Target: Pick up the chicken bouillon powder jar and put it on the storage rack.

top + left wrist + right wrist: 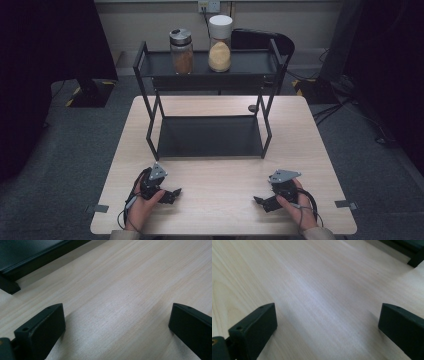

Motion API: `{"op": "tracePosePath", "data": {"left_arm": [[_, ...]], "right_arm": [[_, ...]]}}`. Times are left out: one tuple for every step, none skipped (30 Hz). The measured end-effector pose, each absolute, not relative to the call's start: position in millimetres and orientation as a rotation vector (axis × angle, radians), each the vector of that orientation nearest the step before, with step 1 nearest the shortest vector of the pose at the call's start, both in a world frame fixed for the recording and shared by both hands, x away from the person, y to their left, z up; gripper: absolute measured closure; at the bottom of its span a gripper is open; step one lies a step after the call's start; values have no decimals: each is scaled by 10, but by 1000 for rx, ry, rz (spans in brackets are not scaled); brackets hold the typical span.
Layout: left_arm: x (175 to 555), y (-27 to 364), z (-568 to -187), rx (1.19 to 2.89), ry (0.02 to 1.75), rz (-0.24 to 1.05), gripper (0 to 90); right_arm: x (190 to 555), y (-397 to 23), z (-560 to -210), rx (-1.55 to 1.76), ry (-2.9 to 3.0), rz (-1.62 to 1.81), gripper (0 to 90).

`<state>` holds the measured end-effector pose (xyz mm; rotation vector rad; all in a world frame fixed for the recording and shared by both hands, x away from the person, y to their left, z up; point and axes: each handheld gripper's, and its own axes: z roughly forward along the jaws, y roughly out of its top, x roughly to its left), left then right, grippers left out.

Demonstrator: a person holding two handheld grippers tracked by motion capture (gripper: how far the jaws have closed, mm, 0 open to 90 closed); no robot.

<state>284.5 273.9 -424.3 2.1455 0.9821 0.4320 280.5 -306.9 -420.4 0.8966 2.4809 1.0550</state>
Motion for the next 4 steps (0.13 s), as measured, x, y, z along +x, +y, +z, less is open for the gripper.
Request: {"op": "tracePosePath", "data": {"left_arm": [[2845,2740,-4241,2147,981,432,0],[2846,2740,-4241,2146,982,431,0],[2848,2741,-4241,2146,982,431,0],[2849,2746,-4239,2149,977,430,0]], "right_arm": [[2786,-3075,-4209,891,2472,1057,8],[2768,-3073,-4210,889,2467,1053,4],[2766,-3072,-4207,894,2470,1050,0],[2768,-3074,-4204,907,2474,1050,0]]}}
